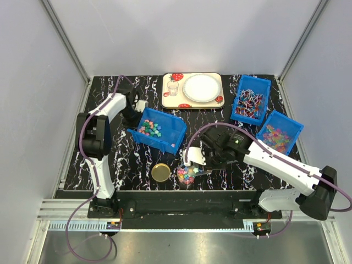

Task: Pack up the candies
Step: Place the fake candies in the packing bottle, then adjust the spatula.

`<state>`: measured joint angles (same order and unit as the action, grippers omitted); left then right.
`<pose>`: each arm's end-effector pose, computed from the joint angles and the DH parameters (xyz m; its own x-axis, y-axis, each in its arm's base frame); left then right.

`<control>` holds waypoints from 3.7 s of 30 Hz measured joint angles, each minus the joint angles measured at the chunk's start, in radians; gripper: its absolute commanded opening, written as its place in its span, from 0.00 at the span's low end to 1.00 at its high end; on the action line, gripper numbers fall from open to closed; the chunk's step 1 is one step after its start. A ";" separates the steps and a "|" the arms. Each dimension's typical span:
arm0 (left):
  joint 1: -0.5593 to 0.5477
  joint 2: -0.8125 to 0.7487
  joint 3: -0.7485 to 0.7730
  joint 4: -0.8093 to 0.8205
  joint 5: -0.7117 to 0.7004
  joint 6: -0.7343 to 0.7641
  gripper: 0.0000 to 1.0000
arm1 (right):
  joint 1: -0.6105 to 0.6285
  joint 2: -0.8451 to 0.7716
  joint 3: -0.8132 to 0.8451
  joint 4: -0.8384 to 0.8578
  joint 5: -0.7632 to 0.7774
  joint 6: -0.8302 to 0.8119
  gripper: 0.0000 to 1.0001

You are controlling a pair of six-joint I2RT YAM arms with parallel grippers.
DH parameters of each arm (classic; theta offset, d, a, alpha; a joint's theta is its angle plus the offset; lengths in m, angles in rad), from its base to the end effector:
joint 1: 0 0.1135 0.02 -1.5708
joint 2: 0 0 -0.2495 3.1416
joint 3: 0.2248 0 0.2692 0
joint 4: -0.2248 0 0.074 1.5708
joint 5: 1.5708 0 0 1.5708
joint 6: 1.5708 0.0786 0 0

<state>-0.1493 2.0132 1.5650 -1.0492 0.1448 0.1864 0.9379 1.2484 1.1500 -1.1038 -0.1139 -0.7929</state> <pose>0.3943 -0.0708 0.1280 -0.9399 0.3268 -0.0987 0.3377 0.9325 -0.1278 0.1482 0.2172 0.2422 0.2007 -0.9230 -0.3284 -0.9723 -0.1466 -0.1823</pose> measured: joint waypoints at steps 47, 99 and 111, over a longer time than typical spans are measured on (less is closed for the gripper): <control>0.019 -0.376 0.137 -0.036 0.511 0.061 0.53 | -0.042 -0.057 0.074 0.375 0.154 -0.015 0.00; -0.121 -0.209 0.196 -0.237 1.031 0.258 0.36 | -0.023 -0.009 -0.062 0.829 0.119 0.145 0.00; -0.122 -0.209 0.195 -0.208 1.022 0.256 0.16 | -0.021 -0.015 -0.072 0.814 0.097 0.202 0.00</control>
<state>-0.2718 1.8046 1.7603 -1.2572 1.1664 0.4427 0.9165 1.2335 1.0782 -0.2893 -0.0170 -0.5907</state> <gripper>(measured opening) 0.210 0.350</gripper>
